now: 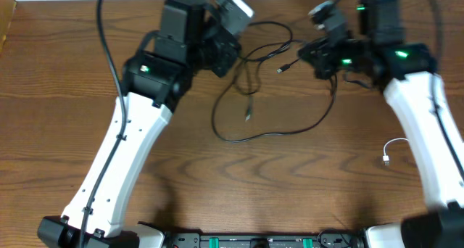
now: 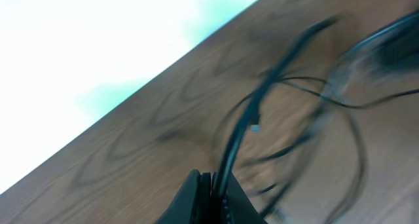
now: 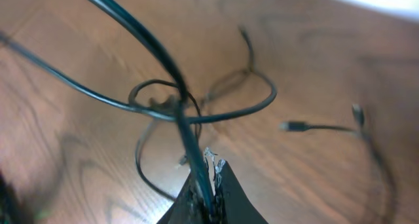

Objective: Untangle cables

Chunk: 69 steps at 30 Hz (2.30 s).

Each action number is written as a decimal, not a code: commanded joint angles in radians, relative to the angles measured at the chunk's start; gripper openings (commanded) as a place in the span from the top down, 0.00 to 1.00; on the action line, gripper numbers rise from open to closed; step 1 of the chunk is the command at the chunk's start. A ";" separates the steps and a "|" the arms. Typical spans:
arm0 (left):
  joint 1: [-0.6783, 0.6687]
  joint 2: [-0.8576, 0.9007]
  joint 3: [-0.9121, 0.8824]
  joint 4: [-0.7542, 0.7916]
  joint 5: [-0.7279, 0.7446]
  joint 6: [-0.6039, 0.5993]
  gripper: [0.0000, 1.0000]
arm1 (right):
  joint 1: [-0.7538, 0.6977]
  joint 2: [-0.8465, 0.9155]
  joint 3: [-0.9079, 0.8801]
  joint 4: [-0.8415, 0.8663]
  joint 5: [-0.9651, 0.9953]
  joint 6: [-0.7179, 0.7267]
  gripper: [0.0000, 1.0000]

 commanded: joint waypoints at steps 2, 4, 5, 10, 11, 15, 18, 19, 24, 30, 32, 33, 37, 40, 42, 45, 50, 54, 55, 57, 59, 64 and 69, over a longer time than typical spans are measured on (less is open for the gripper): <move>0.076 0.023 0.000 -0.004 -0.032 0.016 0.92 | -0.116 -0.149 -0.001 -0.006 0.013 0.026 0.99; 0.095 0.035 0.000 -0.006 -0.033 0.017 0.93 | -0.170 -0.193 -0.001 -0.015 0.011 0.026 0.99; 0.105 0.042 0.000 -0.006 -0.034 0.017 0.93 | -0.201 -0.214 -0.001 -0.024 0.009 0.026 0.99; 0.149 0.073 0.000 -0.006 -0.033 0.016 0.92 | -0.344 -0.287 -0.001 -0.078 -0.050 0.021 0.99; 0.156 0.078 0.000 -0.007 -0.033 0.016 0.93 | -0.377 -0.297 -0.001 -0.079 -0.090 0.021 0.99; 0.182 0.095 0.000 -0.008 -0.050 0.017 0.93 | -0.479 -0.318 -0.001 -0.076 -0.201 0.025 0.99; 0.203 0.103 0.000 -0.008 -0.092 0.017 0.93 | -0.533 -0.324 -0.001 -0.080 -0.257 0.025 0.99; 0.211 0.104 0.000 -0.007 -0.093 0.017 0.92 | -0.542 -0.325 -0.001 -0.081 -0.267 0.025 0.99; 0.231 0.104 0.000 -0.010 -0.080 0.008 0.92 | -0.542 -0.328 -0.001 -0.093 -0.274 0.016 0.99; 0.222 0.104 0.000 -0.014 0.031 0.000 0.92 | -0.483 -0.318 -0.002 -0.119 -0.269 -0.001 0.98; 0.213 0.104 0.000 -0.014 0.032 -0.003 0.93 | -0.438 -0.297 -0.003 -0.130 -0.245 -0.002 0.93; 0.208 0.104 0.000 -0.014 0.032 -0.003 0.92 | -0.416 -0.285 -0.003 -0.135 -0.227 -0.003 0.87; 0.179 0.104 0.000 -0.014 0.032 -0.010 0.93 | -0.298 -0.207 -0.008 -0.140 -0.169 -0.001 0.50; 0.138 0.104 0.000 -0.015 0.050 -0.010 0.93 | -0.200 -0.125 -0.008 -0.140 -0.105 0.015 0.43; 0.096 0.104 0.000 -0.017 0.089 -0.010 0.92 | -0.128 -0.056 -0.008 -0.138 -0.053 0.014 0.44; 0.039 0.103 0.000 -0.017 0.155 -0.010 0.93 | -0.072 0.011 -0.008 -0.122 -0.015 0.014 0.48; -0.067 0.103 0.000 -0.013 0.198 -0.006 0.93 | -0.045 0.064 -0.008 -0.111 -0.011 0.004 0.49; -0.160 0.103 0.000 -0.013 0.197 -0.004 0.89 | -0.051 0.064 -0.008 -0.109 0.032 0.002 0.49; -0.174 0.103 0.000 -0.013 0.197 -0.002 0.83 | -0.054 0.064 -0.008 -0.107 0.035 0.002 0.49; -0.195 0.103 0.000 -0.014 0.197 -0.002 0.47 | -0.060 0.064 -0.008 -0.108 0.059 0.003 0.48; -0.214 0.103 0.000 -0.014 0.196 -0.002 0.05 | -0.067 0.064 -0.008 -0.107 0.073 0.002 0.49; -0.226 0.103 0.000 -0.022 0.083 -0.002 0.05 | -0.087 0.064 -0.008 -0.106 0.073 0.003 0.48; -0.226 0.100 0.000 -0.021 -0.024 -0.002 0.04 | -0.106 0.064 -0.008 -0.106 0.122 0.023 0.49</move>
